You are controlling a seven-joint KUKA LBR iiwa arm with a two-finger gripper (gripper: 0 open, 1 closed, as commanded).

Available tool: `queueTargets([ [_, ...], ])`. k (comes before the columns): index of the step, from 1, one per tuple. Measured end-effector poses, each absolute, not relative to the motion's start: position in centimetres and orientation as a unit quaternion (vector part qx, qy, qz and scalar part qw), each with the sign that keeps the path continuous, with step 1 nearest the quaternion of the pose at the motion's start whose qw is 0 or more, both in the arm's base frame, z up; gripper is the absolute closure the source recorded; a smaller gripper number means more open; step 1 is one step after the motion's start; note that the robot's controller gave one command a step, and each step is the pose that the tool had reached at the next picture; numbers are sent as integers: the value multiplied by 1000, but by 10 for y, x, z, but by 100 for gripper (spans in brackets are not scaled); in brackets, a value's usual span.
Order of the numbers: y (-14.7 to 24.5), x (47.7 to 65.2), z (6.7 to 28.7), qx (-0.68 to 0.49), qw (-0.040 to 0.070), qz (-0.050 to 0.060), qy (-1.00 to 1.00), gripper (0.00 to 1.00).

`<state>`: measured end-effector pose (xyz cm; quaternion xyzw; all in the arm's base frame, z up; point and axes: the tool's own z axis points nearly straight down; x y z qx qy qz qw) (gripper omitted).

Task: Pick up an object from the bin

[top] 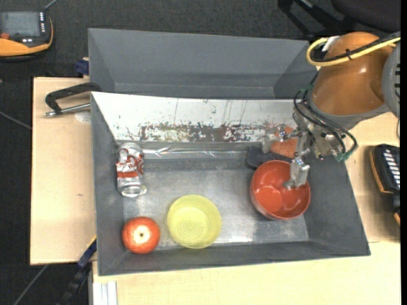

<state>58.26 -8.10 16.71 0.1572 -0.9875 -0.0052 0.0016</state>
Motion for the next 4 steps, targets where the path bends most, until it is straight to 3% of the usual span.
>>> queueTargets([
  [1, -90, 593, 91, 233, 2, -6, -972, 0],
  [2, -90, 595, 94, 232, -1, -6, -973, 100],
  [3, -97, 543, 115, 349, -2, -6, -937, 100],
  [4, -68, 560, 219, 306, -9, -4, -952, 100],
])
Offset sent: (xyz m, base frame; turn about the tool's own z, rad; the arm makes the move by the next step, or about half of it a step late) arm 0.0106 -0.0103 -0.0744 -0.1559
